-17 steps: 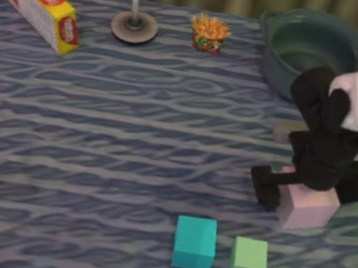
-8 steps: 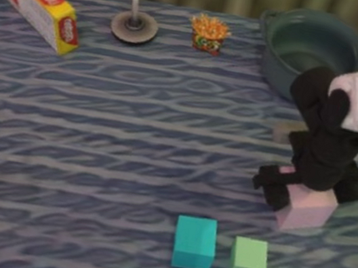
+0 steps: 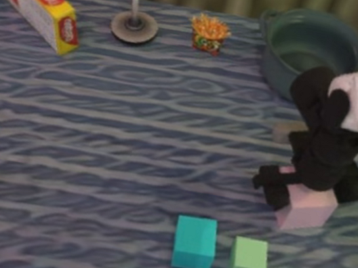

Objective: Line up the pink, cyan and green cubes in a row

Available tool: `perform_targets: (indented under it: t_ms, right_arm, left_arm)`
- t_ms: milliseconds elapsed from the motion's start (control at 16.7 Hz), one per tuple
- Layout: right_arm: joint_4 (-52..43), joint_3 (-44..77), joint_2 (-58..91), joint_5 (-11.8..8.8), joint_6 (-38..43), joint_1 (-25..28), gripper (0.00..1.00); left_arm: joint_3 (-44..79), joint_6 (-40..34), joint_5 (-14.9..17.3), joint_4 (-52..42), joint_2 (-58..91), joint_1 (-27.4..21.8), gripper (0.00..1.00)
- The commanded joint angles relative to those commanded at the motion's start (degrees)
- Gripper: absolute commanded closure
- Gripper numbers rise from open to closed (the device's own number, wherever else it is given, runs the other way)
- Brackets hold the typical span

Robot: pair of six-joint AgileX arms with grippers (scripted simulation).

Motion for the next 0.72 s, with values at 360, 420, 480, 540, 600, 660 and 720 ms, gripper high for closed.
perform_targets:
  t_ms: [360,420,480,540,600,660,720]
  right_arm:
    - [-2.48,1.52,-1.44,0.04,0.03,-0.02,1.00]
    - [-4.43,2.50,-2.31,0.02,0.12,-0.05,1.00]
    - [-6.78,3.56,-3.26,0.01,0.12,0.00,1.00]
    - [-9.26,4.64,-4.29,0.01,0.07,0.09,1.00]
    - [-11.38,5.66,-5.29,0.00,0.01,0.20,1.00]
    - [-12.90,6.54,-6.20,0.00,-0.05,0.29,1.00]
    - [-13.81,7.11,-6.90,0.00,-0.11,0.35,1.00]
  left_arm:
    - [0.00,0.00,0.00,0.00,0.00,0.00,0.00]
    - [0.00,0.00,0.00,0.00,0.00,0.00,0.00]
    - [0.00,0.00,0.00,0.00,0.00,0.00,0.00]
    - [0.00,0.00,0.00,0.00,0.00,0.00,0.00]
    - [0.00,0.00,0.00,0.00,0.00,0.00,0.00]
    - [0.00,0.00,0.00,0.00,0.00,0.00,0.00]
    - [0.00,0.00,0.00,0.00,0.00,0.00,0.00]
